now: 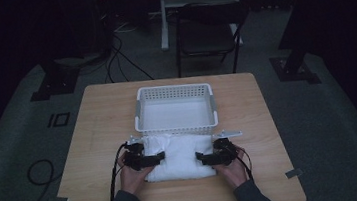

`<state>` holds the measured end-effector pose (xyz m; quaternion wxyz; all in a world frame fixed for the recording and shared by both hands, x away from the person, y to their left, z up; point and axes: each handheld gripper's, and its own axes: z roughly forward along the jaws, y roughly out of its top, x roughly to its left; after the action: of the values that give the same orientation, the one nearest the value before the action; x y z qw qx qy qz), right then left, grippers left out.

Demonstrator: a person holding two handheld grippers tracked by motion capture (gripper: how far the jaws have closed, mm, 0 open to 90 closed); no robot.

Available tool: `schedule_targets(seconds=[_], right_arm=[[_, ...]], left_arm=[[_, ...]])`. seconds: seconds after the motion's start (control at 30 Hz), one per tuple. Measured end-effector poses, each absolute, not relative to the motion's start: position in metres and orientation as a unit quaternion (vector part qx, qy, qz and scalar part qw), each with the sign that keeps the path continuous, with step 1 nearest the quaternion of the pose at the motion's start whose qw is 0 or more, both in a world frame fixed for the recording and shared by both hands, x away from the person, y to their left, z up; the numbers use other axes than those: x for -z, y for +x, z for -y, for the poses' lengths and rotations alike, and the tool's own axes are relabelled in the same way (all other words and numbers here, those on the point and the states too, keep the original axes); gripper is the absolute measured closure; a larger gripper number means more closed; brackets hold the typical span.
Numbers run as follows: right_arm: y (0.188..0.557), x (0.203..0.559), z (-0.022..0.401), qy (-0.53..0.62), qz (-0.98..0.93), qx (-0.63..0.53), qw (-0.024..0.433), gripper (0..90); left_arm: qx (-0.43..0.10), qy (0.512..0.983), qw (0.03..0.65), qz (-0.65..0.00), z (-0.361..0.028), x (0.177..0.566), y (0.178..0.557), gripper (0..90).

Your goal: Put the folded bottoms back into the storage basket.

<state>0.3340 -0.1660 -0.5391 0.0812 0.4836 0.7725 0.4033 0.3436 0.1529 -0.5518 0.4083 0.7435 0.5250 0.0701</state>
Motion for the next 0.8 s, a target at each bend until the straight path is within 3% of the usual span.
schedule_targets(seconds=[0.17,0.27,0.37,0.43,0.47,0.53,0.7,0.73,0.8], right_arm=[[0.343,0.549,0.168,0.500,-0.766,-0.403,0.035,9.9],[0.343,0.549,0.168,0.498,-0.766,-0.406,0.032,10.8],[0.344,0.550,0.168,0.492,-0.762,-0.420,0.010,24.3],[0.350,0.552,0.171,0.503,-0.744,-0.439,-0.043,37.2],[0.350,0.552,0.171,0.503,-0.744,-0.439,-0.043,37.2],[0.354,0.554,0.173,0.515,-0.731,-0.442,-0.064,46.2],[0.351,0.553,0.173,0.513,-0.729,-0.450,-0.058,59.5],[0.346,0.551,0.171,0.494,-0.737,-0.460,-0.034,65.1],[0.341,0.548,0.169,0.478,-0.747,-0.462,-0.010,68.0]], left_arm=[[-0.067,0.745,0.410,-0.522,-0.152,0.552,0.343,1.1],[-0.057,0.744,0.416,-0.520,-0.153,0.551,0.342,6.4],[-0.046,0.744,0.419,-0.518,-0.153,0.550,0.341,16.0],[-0.046,0.743,0.423,-0.517,-0.152,0.551,0.339,21.8],[-0.046,0.743,0.423,-0.517,-0.152,0.551,0.339,23.7],[-0.055,0.748,0.423,-0.509,-0.150,0.548,0.337,28.5],[-0.065,0.752,0.425,-0.499,-0.147,0.544,0.331,39.5],[-0.068,0.754,0.424,-0.498,-0.146,0.542,0.330,45.1],[-0.076,0.756,0.423,-0.494,-0.145,0.540,0.327,49.3]])
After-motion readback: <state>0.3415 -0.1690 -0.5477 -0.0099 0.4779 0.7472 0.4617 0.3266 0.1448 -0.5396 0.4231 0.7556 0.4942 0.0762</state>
